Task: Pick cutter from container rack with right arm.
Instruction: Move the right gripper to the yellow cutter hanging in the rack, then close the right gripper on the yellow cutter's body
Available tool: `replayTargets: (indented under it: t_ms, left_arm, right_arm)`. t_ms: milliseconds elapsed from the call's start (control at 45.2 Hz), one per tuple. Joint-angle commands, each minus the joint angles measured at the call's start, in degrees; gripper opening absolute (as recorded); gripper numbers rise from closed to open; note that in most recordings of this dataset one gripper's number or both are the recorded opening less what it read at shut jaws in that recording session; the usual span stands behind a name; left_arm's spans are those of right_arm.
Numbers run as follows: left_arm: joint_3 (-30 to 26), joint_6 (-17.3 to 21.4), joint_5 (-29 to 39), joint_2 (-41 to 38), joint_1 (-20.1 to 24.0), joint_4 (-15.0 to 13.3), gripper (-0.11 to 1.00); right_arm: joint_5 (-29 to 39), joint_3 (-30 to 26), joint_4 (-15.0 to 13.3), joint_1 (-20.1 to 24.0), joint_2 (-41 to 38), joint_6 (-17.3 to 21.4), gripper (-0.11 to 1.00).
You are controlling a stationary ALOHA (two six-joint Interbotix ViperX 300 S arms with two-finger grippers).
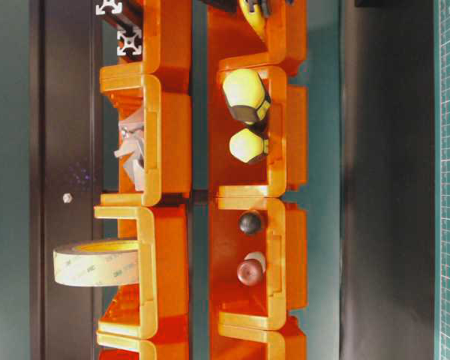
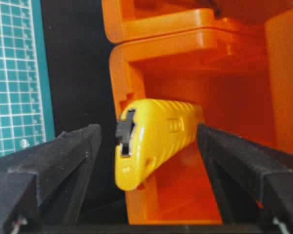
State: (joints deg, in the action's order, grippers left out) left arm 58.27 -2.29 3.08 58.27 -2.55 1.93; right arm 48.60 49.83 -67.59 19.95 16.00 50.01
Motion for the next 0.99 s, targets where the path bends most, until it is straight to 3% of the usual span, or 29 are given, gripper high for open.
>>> replayTargets:
  t_ms: [0, 177, 376, 685, 973]
  left_arm:
    - [-0.53, -0.26, -0.35, -0.18, 0.0, 0.09, 0.0]
    - [-0.53, -0.26, -0.35, -0.18, -0.18, 0.09, 0.0]
    - [-0.53, -0.26, -0.35, -0.09, -0.18, 0.09, 0.0]
    - [-0.26, -0.26, -0.35, 0.26, -0.18, 0.09, 0.0]
    - [-0.18, -0.26, -0.26, 1.05, 0.18, 0.09, 0.0]
  right_arm:
    - [-0.7, -0.79, -0.44, -0.44, 0.26, 0.18, 0.76]
    - [-0.53, -0.88, -0.35, -0.35, 0.18, 0.79, 0.64]
    - [-0.44, -1.05, 0.0, 0.35, 0.18, 1.32, 0.36]
    - [4.66, -2.64, 0.53, 2.9, 0.88, 0.97, 0.33]
    - [12.22, -8.09, 0.53, 9.49, 1.32, 0.18, 0.27]
